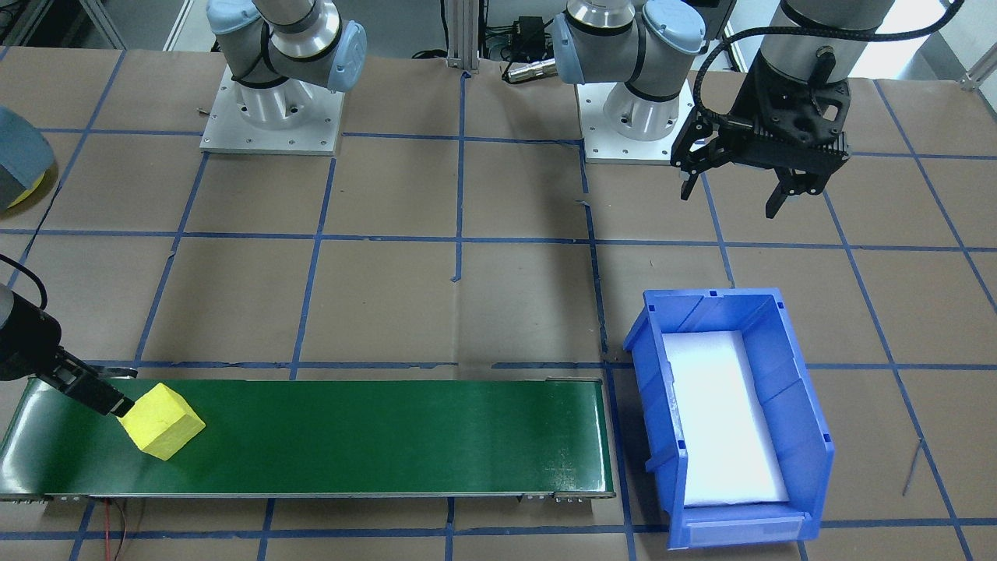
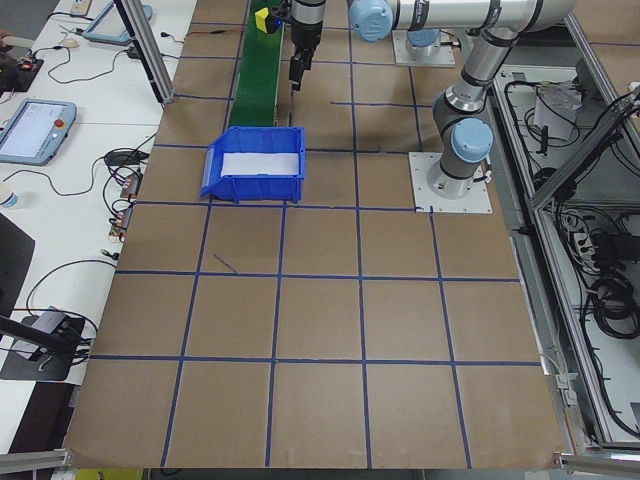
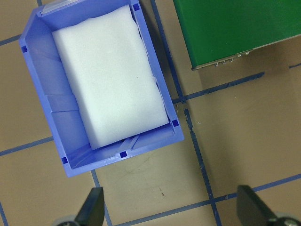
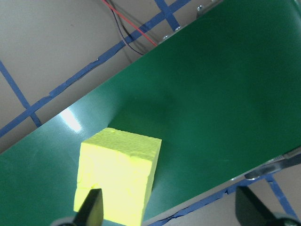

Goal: Move block left to right into plate

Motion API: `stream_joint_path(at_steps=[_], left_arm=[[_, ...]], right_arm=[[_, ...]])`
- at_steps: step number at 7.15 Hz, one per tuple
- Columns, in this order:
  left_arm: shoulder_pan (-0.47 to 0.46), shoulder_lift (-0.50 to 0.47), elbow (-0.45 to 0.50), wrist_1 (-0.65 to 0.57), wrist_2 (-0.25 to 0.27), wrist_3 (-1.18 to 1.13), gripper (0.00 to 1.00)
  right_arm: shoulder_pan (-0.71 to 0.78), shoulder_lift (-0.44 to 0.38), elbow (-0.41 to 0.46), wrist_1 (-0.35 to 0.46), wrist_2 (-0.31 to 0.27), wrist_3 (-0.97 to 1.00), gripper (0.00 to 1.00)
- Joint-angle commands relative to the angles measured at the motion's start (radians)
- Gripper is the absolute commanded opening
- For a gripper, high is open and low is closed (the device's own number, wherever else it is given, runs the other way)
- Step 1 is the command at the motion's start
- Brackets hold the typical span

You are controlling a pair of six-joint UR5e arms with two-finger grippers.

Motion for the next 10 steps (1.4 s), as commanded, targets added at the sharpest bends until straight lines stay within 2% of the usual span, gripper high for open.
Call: stream_joint_path(at_steps=[1,4,5,6,7,8,9,10], left_arm=[[0.001,-0.002,0.001,0.0,0.0,0.0,1.0],[0.001,0.0,0.001,0.0,0.0,0.0,1.0],[0.001,0.0,0.006,0.0,0.005,0.0,1.0],[-0.001,0.0,0.018,-0.001,0.016,0.0,1.0],[-0.001,0.0,0.015,-0.001,0.011,-0.001,1.0],[-0.002,0.001,0.019,-0.003,0.014,-0.001,1.0],[-0.004,0.023,0.018,-0.018,0.02,-0.003,1.0],[-0.005,0.029,0.016,-0.032,0.017,-0.004,1.0]], right_arm=[[0.002,0.034,-0.006,0.007,0.073,0.034,0.98],[0.002,0.117,-0.087,-0.001,0.083,0.032,0.96],[0.002,0.135,-0.093,-0.008,0.083,0.031,0.94],[0.0,0.173,-0.095,-0.077,0.075,0.023,0.92],[0.0,0.175,-0.092,-0.085,0.069,0.023,0.92],[0.0,0.174,-0.089,-0.083,0.064,0.022,0.86],[0.0,0.172,-0.087,-0.083,0.064,0.006,0.57],[0.0,0.168,-0.085,-0.074,0.052,-0.012,0.37]])
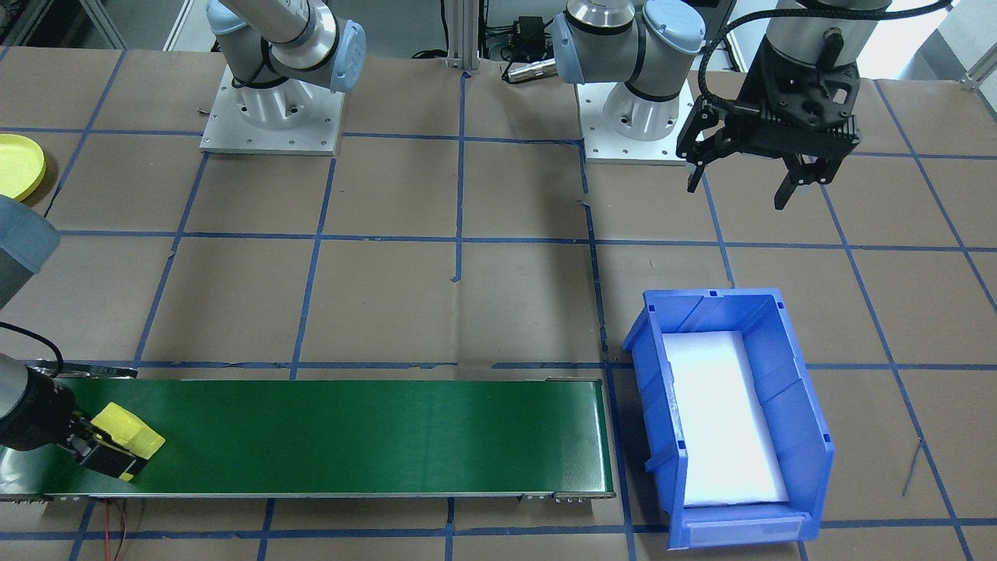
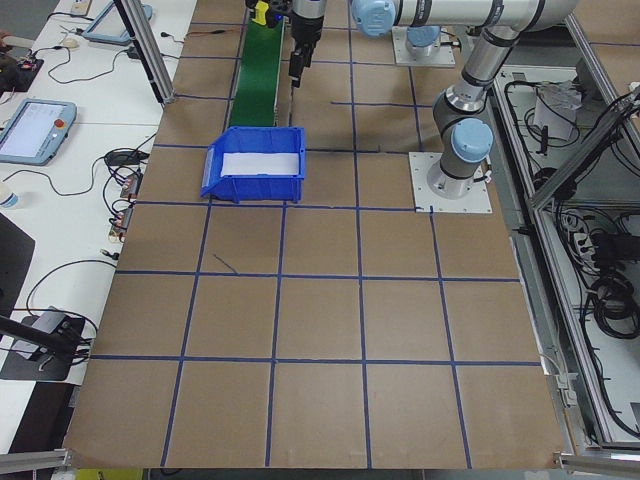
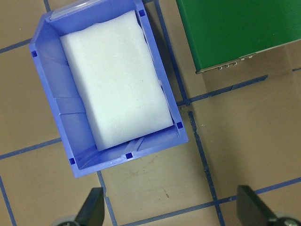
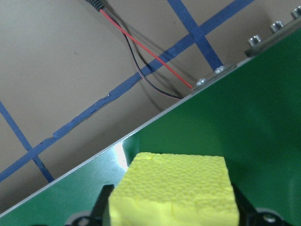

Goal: Move block left to right into plate

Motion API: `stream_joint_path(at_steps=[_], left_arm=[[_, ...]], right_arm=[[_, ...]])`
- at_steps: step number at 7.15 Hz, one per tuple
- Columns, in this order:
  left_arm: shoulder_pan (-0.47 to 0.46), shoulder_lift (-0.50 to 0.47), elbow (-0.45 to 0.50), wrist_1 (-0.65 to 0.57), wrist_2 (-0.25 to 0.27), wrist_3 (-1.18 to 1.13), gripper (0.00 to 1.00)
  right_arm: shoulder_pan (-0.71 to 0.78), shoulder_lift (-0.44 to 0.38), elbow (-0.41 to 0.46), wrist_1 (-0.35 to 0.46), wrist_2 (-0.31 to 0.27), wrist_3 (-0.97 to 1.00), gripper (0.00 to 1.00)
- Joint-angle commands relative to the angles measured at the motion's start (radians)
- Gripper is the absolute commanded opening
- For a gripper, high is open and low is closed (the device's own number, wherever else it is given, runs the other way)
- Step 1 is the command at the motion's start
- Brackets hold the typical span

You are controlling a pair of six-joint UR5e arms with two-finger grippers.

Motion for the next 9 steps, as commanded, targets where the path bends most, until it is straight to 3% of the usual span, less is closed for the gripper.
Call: stream_joint_path(at_steps=[1,2,3,4,5,6,7,9], left_arm=[[-0.002,0.011,-0.015,-0.016,0.0,-0.005,1.0],[-0.002,0.011,-0.015,-0.019,0.003,-0.005,1.0],[0.0,0.011,-0.018,-0.022,0.003,-0.002,1.0],[0.0,0.011,-0.018,-0.021,0.002,-0.002,1.0],[0.0,0.011,-0.019,-0.021,0.0,-0.002,1.0],[0.0,0.011,-0.018,-0.021,0.0,0.0,1.0],[0.0,0.011,-0.018,-0.019,0.0,0.0,1.0],[0.0,0.011,-0.013,-0.018,0.0,0.0,1.0]], right_arm=[[0.0,-0.023,0.002,0.011,-0.05,-0.051,0.33],[-0.002,-0.066,0.002,0.058,-0.1,-0.106,0.33],[-0.02,-0.107,0.008,0.093,-0.113,-0.195,0.33],[-0.129,-0.135,0.008,0.204,-0.11,-0.321,0.33],[-0.229,-0.164,0.011,0.254,-0.107,-0.469,0.33],[-0.292,-0.179,0.02,0.25,-0.122,-0.633,0.33],[-0.405,-0.187,0.058,0.285,-0.15,-0.667,0.33],[-0.649,-0.204,0.152,0.273,-0.156,-0.931,0.32]])
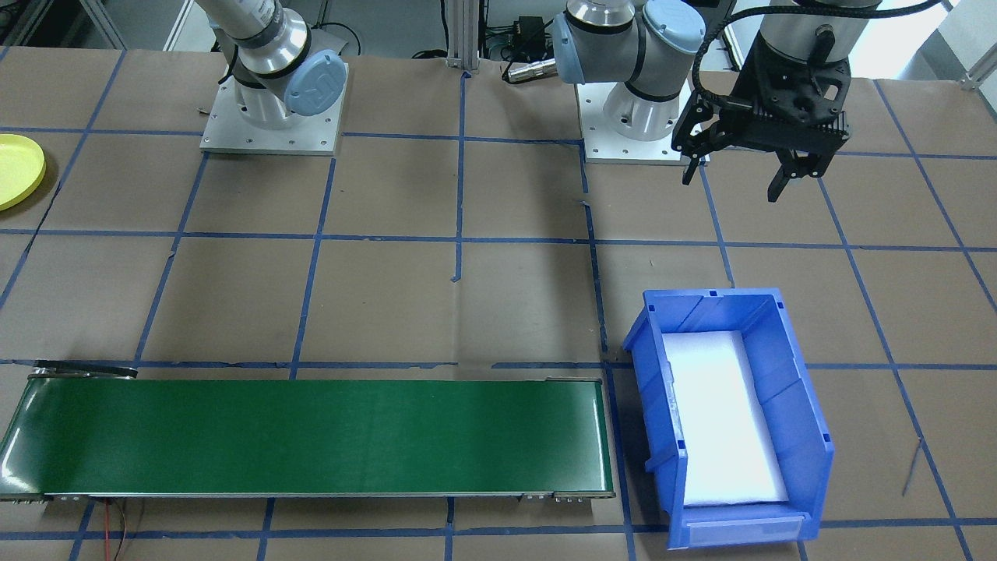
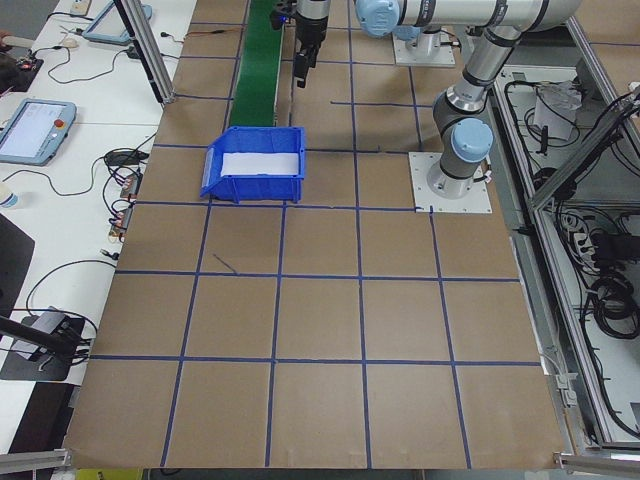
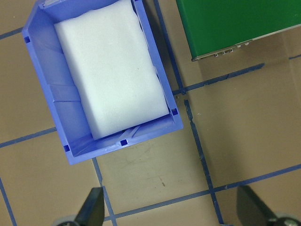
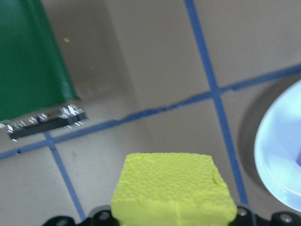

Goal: Move block left to right into plate

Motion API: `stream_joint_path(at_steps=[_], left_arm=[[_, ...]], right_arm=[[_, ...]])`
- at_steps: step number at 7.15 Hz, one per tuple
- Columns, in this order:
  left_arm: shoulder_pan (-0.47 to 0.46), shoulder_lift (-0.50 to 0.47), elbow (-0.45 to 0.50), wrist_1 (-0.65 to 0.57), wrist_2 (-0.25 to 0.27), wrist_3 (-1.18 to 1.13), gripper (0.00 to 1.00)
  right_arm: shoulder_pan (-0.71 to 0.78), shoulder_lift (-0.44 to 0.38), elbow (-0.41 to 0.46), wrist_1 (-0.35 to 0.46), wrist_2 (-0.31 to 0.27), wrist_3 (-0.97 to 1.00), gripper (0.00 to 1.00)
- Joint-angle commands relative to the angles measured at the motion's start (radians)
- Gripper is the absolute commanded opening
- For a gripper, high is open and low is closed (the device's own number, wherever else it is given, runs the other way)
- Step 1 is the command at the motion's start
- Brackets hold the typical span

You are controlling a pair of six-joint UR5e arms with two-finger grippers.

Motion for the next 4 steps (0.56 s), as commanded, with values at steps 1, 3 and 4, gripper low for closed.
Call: stream_joint_path(at_steps=[1,3,4], left_arm=[[0.0,0.0,0.002,0.003,-0.001,0.002,1.0],[0.003,-0.003,0.002,0.012,-0.008,0.002,1.0],[0.018,-0.005,0.002,0.011,-0.011,0.002,1.0]], right_arm=[[-0.248,-0.019,0.103,-0.014,-0.105,-0.199,0.32],[-0.427,-0.032,0.192,-0.02,-0.174,-0.207,0.3],[-0.498,-0.03,0.233,-0.043,-0.175,-0.209,0.3]])
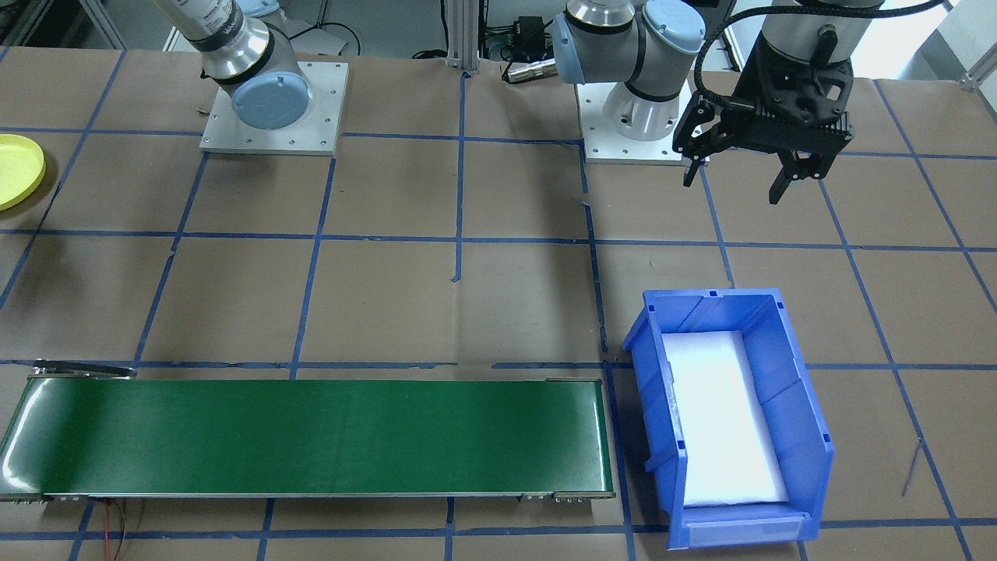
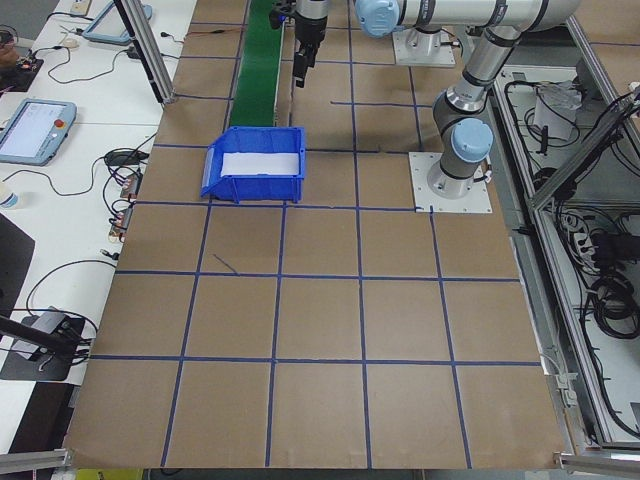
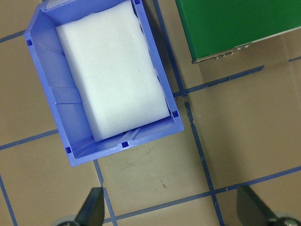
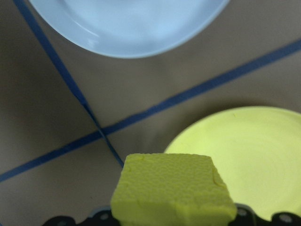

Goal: Move block left to right into plate

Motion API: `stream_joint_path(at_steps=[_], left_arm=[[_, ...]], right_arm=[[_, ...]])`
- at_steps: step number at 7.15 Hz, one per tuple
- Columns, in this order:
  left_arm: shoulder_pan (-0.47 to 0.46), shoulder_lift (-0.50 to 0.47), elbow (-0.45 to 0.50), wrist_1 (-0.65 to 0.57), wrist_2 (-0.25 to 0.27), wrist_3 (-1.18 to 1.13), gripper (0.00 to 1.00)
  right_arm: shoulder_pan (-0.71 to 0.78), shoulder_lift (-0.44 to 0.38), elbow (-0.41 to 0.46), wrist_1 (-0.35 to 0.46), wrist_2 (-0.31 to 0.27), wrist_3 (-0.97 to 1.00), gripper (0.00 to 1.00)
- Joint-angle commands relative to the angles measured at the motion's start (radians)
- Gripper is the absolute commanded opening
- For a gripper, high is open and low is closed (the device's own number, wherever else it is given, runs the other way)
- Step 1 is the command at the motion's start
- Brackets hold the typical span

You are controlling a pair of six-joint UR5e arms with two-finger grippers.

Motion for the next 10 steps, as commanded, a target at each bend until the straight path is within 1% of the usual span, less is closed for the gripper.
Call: stream_joint_path(at_steps=[1,2,3,4,6,8,9,10], left_arm=[[0.049,-0.002,0.003,-0.004,-0.007,0.003,1.0],[0.063,-0.002,0.005,-0.007,-0.008,0.003,1.0],[0.058,-0.002,0.007,-0.007,-0.009,0.003,1.0],[0.051,0.0,0.002,-0.007,-0.009,0.0,1.0],[0.045,0.004,-0.004,-0.008,-0.021,-0.014,1.0],[0.04,0.012,-0.006,-0.01,-0.027,-0.014,1.0],[0.04,0.015,-0.006,-0.011,-0.027,-0.015,1.0],[0.04,0.023,-0.006,-0.018,-0.028,-0.015,1.0]], right_arm=[[-0.129,0.012,0.066,-0.063,-0.016,-0.017,0.3],[-0.135,0.014,0.071,-0.1,-0.016,-0.018,0.31],[-0.135,0.016,0.073,-0.111,-0.004,-0.018,0.46],[-0.135,0.019,0.064,-0.112,0.025,-0.021,0.68],[-0.135,0.017,0.065,-0.112,0.031,-0.021,0.85],[-0.133,0.002,0.062,-0.105,0.034,-0.021,0.91],[-0.108,-0.018,0.045,-0.091,0.034,-0.022,0.95],[-0.019,-0.073,0.019,-0.062,0.039,-0.021,0.99]])
